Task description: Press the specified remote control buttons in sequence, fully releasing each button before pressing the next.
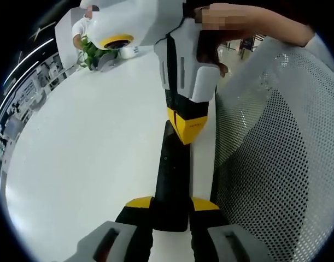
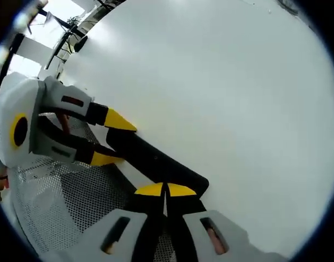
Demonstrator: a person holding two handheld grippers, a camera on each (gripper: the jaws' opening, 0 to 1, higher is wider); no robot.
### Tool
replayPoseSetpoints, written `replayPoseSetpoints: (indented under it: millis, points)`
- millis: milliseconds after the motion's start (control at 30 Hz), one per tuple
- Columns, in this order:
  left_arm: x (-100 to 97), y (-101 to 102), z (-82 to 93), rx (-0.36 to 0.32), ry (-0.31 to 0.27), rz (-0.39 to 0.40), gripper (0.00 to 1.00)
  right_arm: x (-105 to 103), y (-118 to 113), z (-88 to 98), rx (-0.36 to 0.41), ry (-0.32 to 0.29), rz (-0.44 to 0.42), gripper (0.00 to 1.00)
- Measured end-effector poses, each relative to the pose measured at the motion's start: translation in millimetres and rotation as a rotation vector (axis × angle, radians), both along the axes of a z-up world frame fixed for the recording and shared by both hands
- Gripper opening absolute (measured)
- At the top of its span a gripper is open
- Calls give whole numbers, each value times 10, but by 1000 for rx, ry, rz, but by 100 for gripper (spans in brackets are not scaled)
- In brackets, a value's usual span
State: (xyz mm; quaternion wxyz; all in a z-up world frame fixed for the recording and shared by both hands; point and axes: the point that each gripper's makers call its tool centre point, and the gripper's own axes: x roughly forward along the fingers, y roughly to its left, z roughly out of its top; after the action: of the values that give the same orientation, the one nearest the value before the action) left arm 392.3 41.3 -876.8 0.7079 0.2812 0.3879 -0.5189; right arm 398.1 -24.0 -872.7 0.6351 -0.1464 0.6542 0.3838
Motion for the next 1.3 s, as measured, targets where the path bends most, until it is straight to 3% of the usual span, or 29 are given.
replayPoseSetpoints:
  millis: [467,900,1033,1300]
  points:
    - [2,-11,2,-5,-4,7,25,8,-17,3,4,-15,-54,0]
    - [11,-12,-10,-6,-8,-1,25,-22,-33,2,1,-6,-41,0]
    - [17,-12,-16,-4,-8,-3,25,-24,-35,8,3,-19,-23,0]
    - [23,-10,-24,-4,-7,-1,25,52,-26,33,22,-101,32,0]
